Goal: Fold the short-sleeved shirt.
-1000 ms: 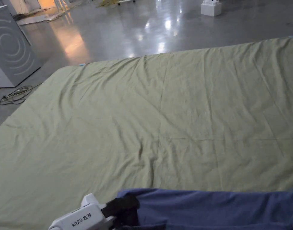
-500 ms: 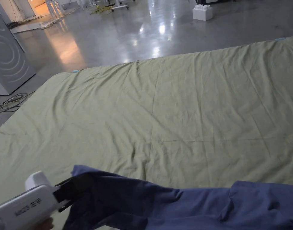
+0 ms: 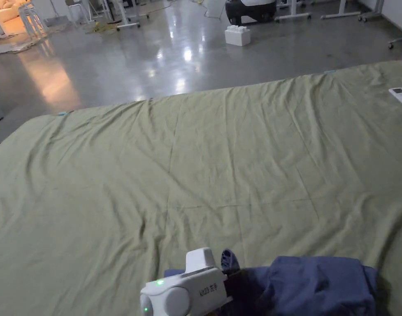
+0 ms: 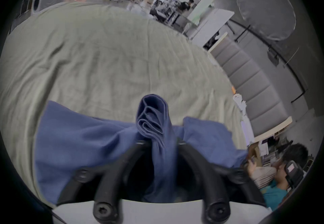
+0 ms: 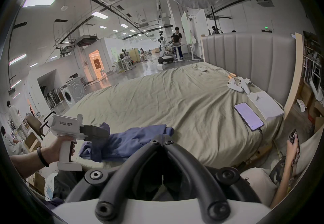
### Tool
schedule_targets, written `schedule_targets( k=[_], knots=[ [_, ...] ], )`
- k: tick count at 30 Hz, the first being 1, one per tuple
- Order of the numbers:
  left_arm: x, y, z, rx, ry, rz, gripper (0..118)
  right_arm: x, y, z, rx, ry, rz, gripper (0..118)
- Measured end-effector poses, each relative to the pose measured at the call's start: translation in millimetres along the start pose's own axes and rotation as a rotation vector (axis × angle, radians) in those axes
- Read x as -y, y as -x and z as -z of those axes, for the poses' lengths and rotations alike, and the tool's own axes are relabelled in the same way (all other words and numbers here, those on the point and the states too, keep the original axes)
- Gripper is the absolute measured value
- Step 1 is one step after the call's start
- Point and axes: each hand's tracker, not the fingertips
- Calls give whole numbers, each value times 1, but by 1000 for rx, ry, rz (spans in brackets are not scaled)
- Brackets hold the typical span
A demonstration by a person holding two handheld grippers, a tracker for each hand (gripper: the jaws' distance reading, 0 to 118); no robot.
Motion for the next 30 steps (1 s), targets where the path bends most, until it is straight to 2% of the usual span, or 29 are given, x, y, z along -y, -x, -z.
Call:
schedule_targets(
  k=[1, 2, 4, 6, 8, 10, 11, 13, 17, 20, 22, 24, 26, 28, 29, 30],
  knots=[
    [-1, 1, 5, -26, 37, 1, 72, 2, -3, 0, 15, 11, 1, 0],
    [1, 0, 1, -30, 27, -9, 77, 4, -5, 1, 25, 19, 0, 0],
    [-2, 1, -23, 56, -38, -21, 78, 6, -7, 0, 28, 24, 1, 0],
    [-9, 1, -56, 82, -148, -13, 78, 8, -10, 2, 18, 31, 19, 0],
    [-18, 8, -85, 68, -252, -13, 75, 9, -9, 6, 9, 37, 28, 0],
    [-22, 23, -102, 26, -314, -76, 73, 9, -4, 9, 2, 39, 22, 0],
    [-19, 25, -102, 14, -328, -101, 59, 8, -2, 10, -3, 37, 19, 0],
    [-11, 33, -85, 60, -243, -97, 4, 8, 0, 12, -17, 34, 23, 0],
    [16, 33, -22, 135, -60, -182, 3, 7, 6, 10, -33, 30, 19, 0],
    [38, 17, 20, 148, 43, -129, 3, 7, 9, 3, -19, 31, -6, 0],
    [49, 4, 37, 113, 85, -31, 3, 8, 7, -2, -11, 37, -15, 0],
    [43, 9, 35, 94, 26, -28, 3, 10, 5, -1, -1, 51, -13, 0],
    [32, 20, 24, 162, 71, -146, 3, 14, 0, 2, 3, 64, -6, 0],
    [28, 25, -5, 159, -25, -76, 3, 14, 0, 4, 2, 70, -1, 0],
    [26, 30, -21, 174, -60, -49, 9, 12, 3, 5, -2, 68, -2, 0],
    [23, 40, -39, 201, -88, -36, 20, 12, 4, 6, -8, 63, -1, 0]
  ],
)
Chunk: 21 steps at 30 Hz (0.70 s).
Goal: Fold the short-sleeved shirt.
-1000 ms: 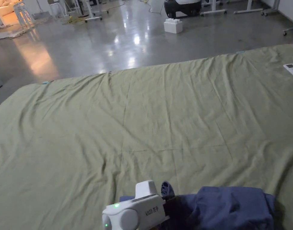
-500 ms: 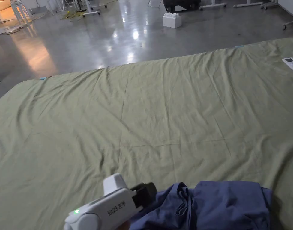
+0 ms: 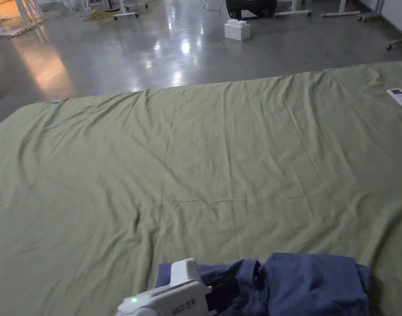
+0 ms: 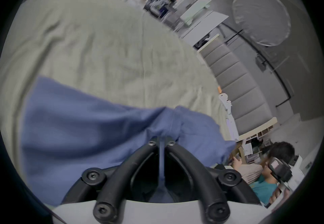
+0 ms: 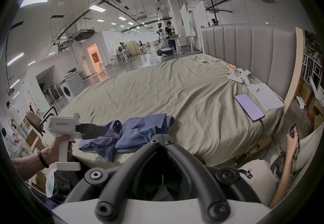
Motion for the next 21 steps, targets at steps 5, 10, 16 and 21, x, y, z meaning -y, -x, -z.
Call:
schedule_targets(
  k=[5, 10, 16, 21],
  knots=[
    [-16, 49, -73, -19, -90, -142, 109, -5, 8, 16, -42, -2, 14, 0],
    [-17, 110, -87, -60, -143, -372, 109, -7, 17, 20, -84, -4, -6, 0],
    [-23, 128, -29, 40, 82, -307, 86, 0, 12, 17, -69, 13, -72, 0],
    [-28, 118, -26, 38, 89, -260, 13, 5, 5, 13, -45, 27, -48, 0]
  ],
)
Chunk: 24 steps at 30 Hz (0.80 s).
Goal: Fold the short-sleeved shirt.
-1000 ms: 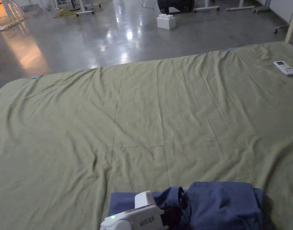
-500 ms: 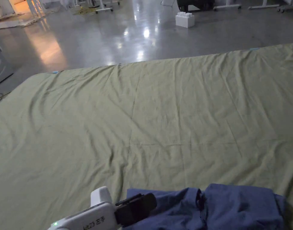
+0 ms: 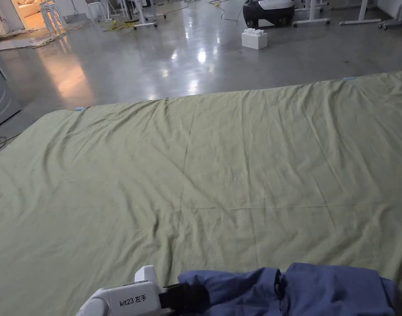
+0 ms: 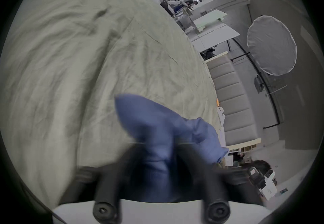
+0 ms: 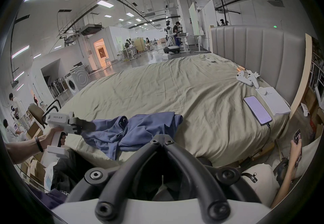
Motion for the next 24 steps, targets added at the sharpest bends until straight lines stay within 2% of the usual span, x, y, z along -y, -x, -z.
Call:
schedule_targets(
  k=[8, 14, 18, 20, 22, 24],
  knots=[
    [8, -9, -30, 35, -101, -56, 13, -2, 6, 4, -13, 11, -9, 0],
    [3, 6, -96, -12, -223, -80, 12, -9, 11, 11, -45, -6, -10, 0],
    [-1, -23, -148, -143, -287, 108, 12, -8, 13, 18, -65, -4, -11, 0],
    [-8, -44, -150, -203, -304, 186, 12, -6, 14, 23, -89, 1, 9, 0],
    [-2, -77, -132, -134, -268, 276, 12, -5, 17, 24, -86, 2, 15, 0],
    [7, -113, -99, -102, -216, 304, 12, -4, 20, 19, -84, -1, 11, 0]
  ],
)
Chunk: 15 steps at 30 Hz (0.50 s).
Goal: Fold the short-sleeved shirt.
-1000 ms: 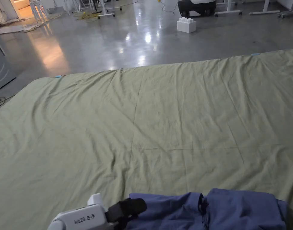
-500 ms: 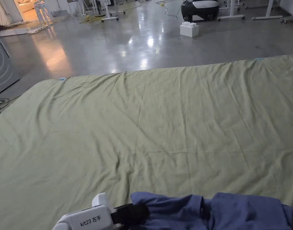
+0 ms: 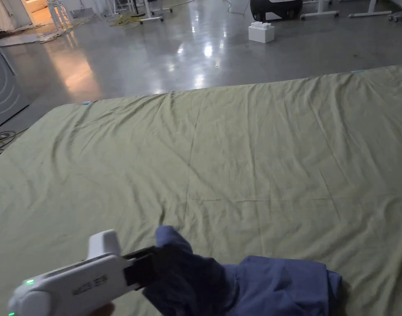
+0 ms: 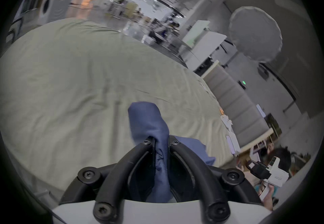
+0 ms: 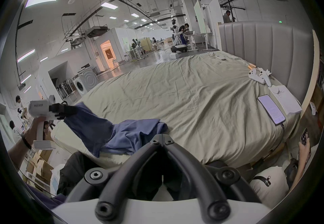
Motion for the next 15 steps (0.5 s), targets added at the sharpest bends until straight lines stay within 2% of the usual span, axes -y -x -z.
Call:
schedule_targets(
  k=[3, 6, 9, 10, 12, 13, 15],
  knots=[
    [18, -54, 59, 9, 51, 84, 12, 3, -1, -11, 8, -9, -8, 0],
    [40, -98, 119, 24, 183, 135, 12, 3, -7, -26, 53, -14, -9, 0],
    [64, -130, 157, -20, 237, 285, 14, 5, -17, -40, 120, -21, -6, 0],
    [68, -137, 165, -24, 238, 317, 22, 6, -21, -43, 137, -21, 0, 0],
    [67, -142, 170, 41, 249, 276, 64, 7, -30, -48, 162, -17, 27, 0],
    [61, -142, 165, 79, 256, 245, 76, 8, -35, -49, 168, -14, 39, 0],
    [48, -140, 142, 137, 166, 196, 78, 10, -42, -52, 184, -13, 54, 0]
  ],
)
